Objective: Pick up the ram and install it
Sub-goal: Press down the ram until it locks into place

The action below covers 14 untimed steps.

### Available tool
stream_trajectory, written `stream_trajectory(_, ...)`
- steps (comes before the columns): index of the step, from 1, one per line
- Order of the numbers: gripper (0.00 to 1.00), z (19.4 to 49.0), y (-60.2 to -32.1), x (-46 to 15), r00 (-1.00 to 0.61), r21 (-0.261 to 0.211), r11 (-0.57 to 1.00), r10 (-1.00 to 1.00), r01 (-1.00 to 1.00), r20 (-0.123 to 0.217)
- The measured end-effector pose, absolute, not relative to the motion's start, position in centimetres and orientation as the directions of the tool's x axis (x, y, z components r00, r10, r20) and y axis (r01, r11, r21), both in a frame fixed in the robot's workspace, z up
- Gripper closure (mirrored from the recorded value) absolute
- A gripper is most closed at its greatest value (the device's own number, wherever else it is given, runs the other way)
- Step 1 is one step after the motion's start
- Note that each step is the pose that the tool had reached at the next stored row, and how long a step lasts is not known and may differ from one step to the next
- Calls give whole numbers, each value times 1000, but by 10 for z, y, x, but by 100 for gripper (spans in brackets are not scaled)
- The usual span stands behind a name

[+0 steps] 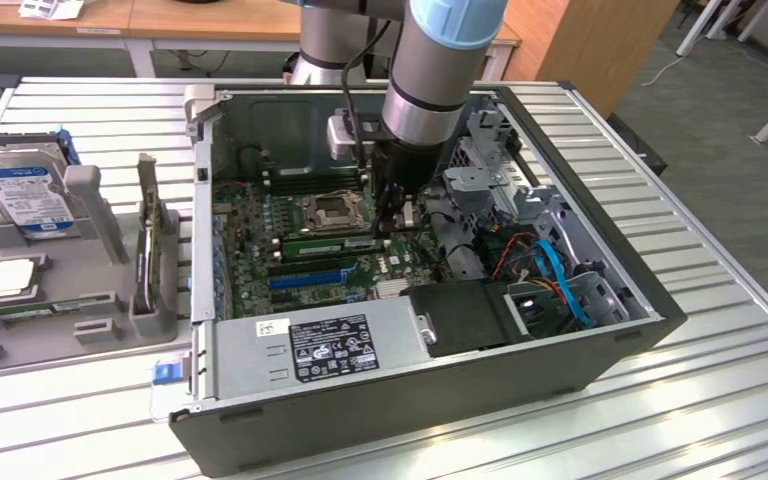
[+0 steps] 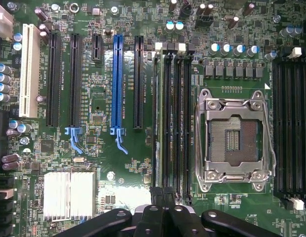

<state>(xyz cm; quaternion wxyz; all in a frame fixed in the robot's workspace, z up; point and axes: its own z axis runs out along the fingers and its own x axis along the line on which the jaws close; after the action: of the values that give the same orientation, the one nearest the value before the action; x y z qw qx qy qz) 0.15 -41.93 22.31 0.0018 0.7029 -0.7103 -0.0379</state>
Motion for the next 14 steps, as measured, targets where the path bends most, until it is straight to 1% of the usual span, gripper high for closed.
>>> stream_trajectory(14, 90, 222, -419, 2, -12, 56, 9, -999, -998, -51)
